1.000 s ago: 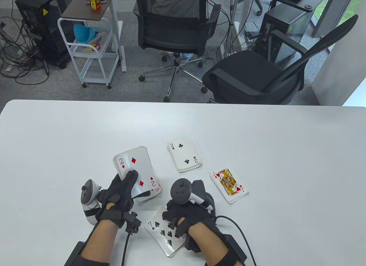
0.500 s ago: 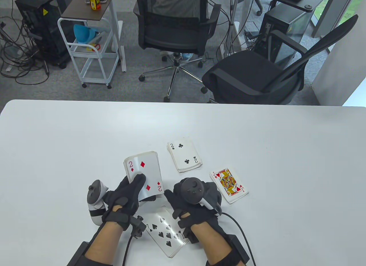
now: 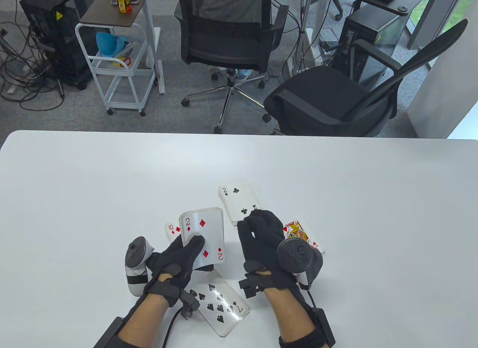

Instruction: Playing card suit sorting

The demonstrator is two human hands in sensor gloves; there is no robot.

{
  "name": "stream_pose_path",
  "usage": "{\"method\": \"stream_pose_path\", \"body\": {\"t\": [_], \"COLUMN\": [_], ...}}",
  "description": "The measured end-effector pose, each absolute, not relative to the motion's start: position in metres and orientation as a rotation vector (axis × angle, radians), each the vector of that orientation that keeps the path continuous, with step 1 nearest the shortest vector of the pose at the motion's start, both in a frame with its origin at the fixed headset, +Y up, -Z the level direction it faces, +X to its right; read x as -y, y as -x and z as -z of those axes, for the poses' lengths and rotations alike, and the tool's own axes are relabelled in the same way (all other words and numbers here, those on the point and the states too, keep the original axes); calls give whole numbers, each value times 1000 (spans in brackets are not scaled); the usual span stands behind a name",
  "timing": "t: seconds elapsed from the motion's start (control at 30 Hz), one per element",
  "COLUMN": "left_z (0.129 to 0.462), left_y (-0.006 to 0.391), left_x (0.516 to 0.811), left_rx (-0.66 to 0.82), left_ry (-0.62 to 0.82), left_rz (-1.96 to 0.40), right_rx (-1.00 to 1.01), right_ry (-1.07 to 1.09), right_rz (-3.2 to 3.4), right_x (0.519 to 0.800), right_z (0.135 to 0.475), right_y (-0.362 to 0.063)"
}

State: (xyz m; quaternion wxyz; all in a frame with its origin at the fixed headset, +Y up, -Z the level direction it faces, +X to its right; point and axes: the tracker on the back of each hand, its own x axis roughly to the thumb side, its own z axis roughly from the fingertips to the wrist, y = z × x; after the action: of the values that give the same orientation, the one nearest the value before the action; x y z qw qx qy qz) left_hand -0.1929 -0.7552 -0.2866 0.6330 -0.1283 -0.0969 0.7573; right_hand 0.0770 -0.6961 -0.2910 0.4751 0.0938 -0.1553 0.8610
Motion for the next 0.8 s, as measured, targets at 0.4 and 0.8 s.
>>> {"method": "stream_pose_path", "body": {"t": [0.4, 0.8], "left_z": [286, 286], "left_y": [187, 193], "left_x": [759, 758], "left_rx": [221, 196], "left_ry": [317, 304], "left_rz": [-1694, -1774], "right_rx": [229, 199], "right_ry": [-363, -412], "right_rz": [-2247, -2311], "right_x": [705, 707], "right_z": [288, 284], "right_y": [-47, -35]}}
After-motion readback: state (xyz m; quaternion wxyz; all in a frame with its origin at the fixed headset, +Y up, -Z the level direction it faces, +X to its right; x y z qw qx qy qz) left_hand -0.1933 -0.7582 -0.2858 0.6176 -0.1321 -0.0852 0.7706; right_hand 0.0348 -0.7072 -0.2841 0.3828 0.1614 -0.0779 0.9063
